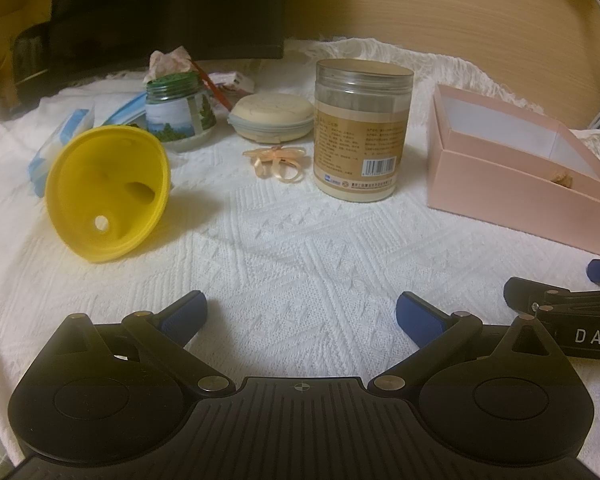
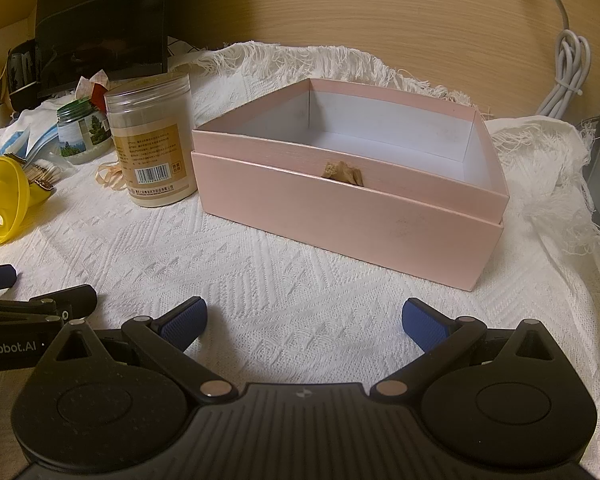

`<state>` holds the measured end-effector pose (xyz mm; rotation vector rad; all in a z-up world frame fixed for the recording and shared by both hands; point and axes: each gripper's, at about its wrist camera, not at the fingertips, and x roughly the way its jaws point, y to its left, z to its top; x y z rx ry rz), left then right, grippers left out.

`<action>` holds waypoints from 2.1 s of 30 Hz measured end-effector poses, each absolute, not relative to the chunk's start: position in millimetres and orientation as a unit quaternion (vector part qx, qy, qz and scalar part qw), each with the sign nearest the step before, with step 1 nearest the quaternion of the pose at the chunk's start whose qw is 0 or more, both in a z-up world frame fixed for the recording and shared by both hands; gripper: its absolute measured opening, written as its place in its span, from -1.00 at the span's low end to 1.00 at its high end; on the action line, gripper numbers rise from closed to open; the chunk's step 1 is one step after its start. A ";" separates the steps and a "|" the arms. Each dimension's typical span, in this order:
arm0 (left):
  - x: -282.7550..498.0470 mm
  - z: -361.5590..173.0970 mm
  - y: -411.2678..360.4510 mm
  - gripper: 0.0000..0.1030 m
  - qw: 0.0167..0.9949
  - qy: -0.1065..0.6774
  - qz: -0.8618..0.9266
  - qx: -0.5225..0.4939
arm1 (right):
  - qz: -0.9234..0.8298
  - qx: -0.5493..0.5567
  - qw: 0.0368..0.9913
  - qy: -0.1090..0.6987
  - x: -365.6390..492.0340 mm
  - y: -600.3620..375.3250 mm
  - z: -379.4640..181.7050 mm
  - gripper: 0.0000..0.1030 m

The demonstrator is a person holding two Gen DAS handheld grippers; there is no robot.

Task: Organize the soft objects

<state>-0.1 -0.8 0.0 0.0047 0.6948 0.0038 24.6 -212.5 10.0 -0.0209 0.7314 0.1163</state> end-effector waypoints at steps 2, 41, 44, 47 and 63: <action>-0.3 0.4 -1.2 1.00 0.940 0.340 0.009 0.005 | 0.057 -0.010 0.932 0.357 25.0 -212.6 9.7 1.00; 162.2 50.7 295.1 0.99 0.883 0.366 -0.239 0.170 | 0.165 -0.089 0.897 0.401 56.3 -67.3 109.5 0.79; 177.8 35.8 293.1 0.99 0.877 0.380 -0.249 0.158 | 0.150 -0.094 0.900 0.398 49.9 -63.9 110.9 0.79; 188.1 32.3 292.4 0.96 0.878 0.391 -0.244 0.129 | 0.127 -0.083 0.906 0.395 41.3 -70.3 113.0 0.80; 106.2 93.2 321.5 0.40 0.923 0.338 -0.162 -0.089 | 0.185 -0.120 0.920 0.325 43.7 -36.4 125.4 0.78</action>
